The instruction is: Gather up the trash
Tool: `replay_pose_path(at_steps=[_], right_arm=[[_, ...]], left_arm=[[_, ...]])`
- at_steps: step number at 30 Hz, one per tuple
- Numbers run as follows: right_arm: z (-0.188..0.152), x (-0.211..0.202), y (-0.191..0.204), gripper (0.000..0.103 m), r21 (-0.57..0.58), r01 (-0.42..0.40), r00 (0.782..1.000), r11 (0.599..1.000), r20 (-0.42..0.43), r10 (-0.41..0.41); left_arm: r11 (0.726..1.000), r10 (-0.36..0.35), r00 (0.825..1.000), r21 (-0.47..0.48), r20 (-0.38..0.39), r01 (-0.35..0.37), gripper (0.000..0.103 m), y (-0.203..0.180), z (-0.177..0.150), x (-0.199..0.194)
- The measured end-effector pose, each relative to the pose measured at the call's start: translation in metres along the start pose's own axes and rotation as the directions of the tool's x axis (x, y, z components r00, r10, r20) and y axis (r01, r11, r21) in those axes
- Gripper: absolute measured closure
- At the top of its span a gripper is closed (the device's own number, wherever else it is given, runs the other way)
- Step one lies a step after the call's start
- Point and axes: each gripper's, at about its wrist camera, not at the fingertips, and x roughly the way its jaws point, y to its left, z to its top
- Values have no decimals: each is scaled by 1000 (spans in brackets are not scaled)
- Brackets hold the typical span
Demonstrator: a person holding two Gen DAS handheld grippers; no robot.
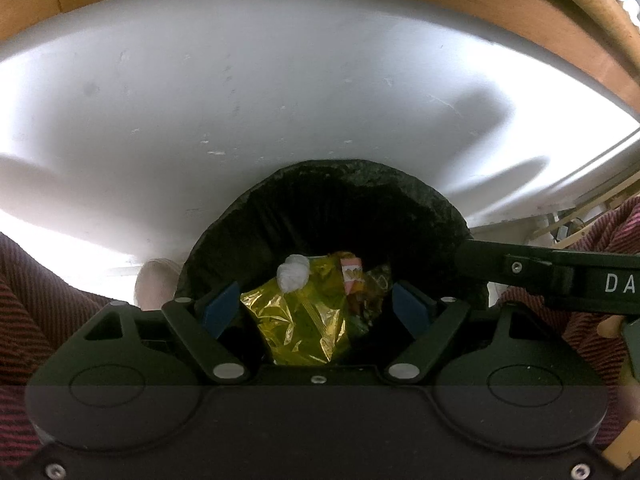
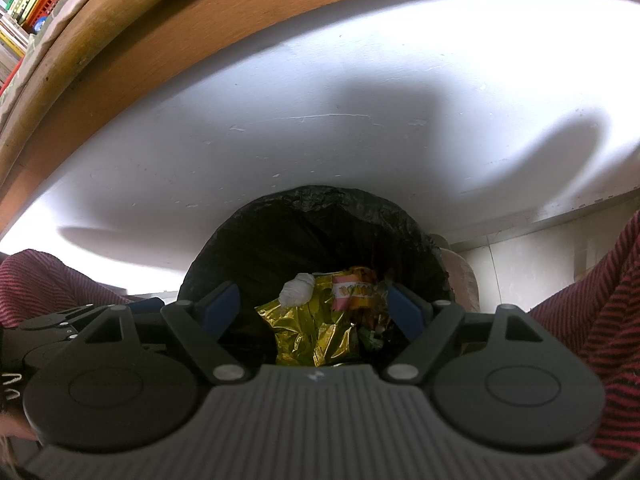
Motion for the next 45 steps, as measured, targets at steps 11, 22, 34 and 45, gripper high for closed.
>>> replay_pose_path(at_steps=[11,22,34,45], right_arm=[[0,0,0,15,-1,0,1000,1000,0,0],[-4,1,1,15,6,-2,1000,1000,-8,2],[-4,3,1,15,9,-1,1000,1000,-14,1],[-6,4,2,15,9,0,1000,1000,-14,0]], left_arm=[[1000,-2,1000,4,-15,2,21,0,-2,4],[1000,1,1000,-2,-27,-1,20,-1,-4,5],[1000,0,999,-10,-39,0,20,-1,-4,7],[999,36,998,11,-46,-36,16,-2,-7,10]])
